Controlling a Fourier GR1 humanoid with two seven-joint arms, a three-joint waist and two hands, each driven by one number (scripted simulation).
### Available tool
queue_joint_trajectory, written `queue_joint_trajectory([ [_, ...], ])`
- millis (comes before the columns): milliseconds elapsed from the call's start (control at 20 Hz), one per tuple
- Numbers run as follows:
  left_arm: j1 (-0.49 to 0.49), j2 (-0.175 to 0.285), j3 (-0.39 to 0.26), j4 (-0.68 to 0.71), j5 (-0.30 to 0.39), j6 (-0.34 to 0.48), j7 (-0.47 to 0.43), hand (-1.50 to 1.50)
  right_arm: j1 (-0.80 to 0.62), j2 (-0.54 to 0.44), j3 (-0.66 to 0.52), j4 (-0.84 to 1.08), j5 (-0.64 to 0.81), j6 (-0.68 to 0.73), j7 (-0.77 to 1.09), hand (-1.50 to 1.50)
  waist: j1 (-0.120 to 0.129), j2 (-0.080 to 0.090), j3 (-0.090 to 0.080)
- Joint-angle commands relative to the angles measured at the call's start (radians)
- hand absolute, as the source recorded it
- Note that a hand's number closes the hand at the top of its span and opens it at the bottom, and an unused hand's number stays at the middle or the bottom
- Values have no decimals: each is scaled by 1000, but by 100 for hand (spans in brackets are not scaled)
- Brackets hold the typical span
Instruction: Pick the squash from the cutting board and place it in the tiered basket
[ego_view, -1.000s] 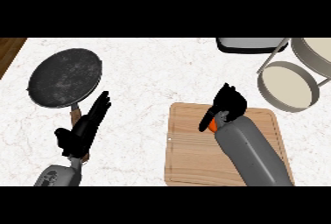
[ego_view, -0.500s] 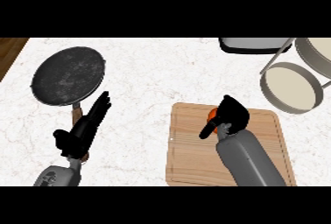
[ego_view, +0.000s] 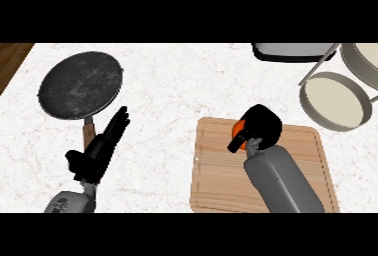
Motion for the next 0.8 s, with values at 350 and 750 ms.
queue_joint_trajectory([
  [350,46,5,46,-9,6,12,-12,0,258,-408,-142,-149,-113,90,-354,150,-100,-16,4],
  [750,54,36,90,-14,20,15,-8,0,357,-748,-492,-124,-399,74,-854,150,-131,-19,8],
])
